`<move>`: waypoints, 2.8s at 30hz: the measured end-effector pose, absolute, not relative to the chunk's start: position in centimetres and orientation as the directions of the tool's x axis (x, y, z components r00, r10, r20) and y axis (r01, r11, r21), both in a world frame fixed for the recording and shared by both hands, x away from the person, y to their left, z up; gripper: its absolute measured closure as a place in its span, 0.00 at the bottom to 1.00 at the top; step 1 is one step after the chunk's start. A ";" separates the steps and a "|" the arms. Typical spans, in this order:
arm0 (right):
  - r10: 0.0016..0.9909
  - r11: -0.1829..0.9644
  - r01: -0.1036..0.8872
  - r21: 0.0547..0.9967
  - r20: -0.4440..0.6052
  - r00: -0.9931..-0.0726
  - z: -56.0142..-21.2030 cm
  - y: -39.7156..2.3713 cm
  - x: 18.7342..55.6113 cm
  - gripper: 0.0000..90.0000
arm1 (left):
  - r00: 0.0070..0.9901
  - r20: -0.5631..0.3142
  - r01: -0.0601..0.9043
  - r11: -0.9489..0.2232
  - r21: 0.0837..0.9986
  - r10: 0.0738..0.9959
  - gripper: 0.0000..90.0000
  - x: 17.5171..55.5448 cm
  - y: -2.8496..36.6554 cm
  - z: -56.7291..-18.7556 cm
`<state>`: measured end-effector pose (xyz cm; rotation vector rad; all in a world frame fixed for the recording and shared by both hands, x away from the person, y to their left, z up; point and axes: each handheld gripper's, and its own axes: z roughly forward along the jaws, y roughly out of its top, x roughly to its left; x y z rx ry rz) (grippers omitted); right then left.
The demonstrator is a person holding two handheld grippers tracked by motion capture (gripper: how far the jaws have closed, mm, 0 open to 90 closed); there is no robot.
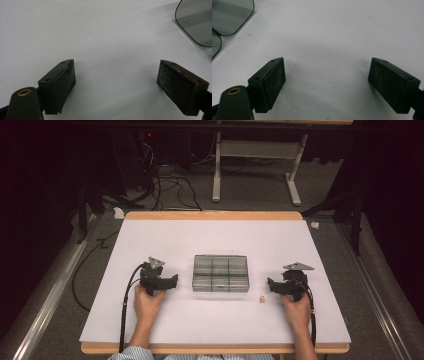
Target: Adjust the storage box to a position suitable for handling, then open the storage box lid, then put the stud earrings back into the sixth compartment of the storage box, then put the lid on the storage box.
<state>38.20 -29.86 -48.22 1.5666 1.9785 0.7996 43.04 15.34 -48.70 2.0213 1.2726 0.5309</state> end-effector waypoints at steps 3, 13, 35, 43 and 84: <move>0.975 0.170 0.687 0.707 -0.019 -0.222 -48.2 -29.9 38.2 0.16 | 0.438 -0.016 0.621 -0.290 0.729 0.899 0.17 43.0 15.3 -48.7; 0.975 0.174 0.693 0.699 -0.021 -0.223 -48.2 -29.8 38.3 0.16 | 0.440 -0.018 0.623 -0.291 0.726 0.898 0.17 43.1 15.4 -48.7; 0.983 0.129 0.688 0.714 -0.003 -0.182 -47.8 -30.3 38.0 0.37 | 0.446 -0.010 0.618 -0.300 0.727 0.895 0.27 42.9 15.4 -48.4; 0.976 0.124 0.655 0.746 0.029 -0.218 -47.4 -29.9 37.4 0.51 | 0.476 -0.024 0.595 -0.302 0.745 0.879 0.32 42.5 15.2 -48.0; 0.866 0.197 0.545 0.815 0.116 -0.486 -45.5 -26.4 34.3 0.93 | 0.663 -0.109 0.498 -0.328 0.803 0.740 0.60 37.6 13.9 -45.7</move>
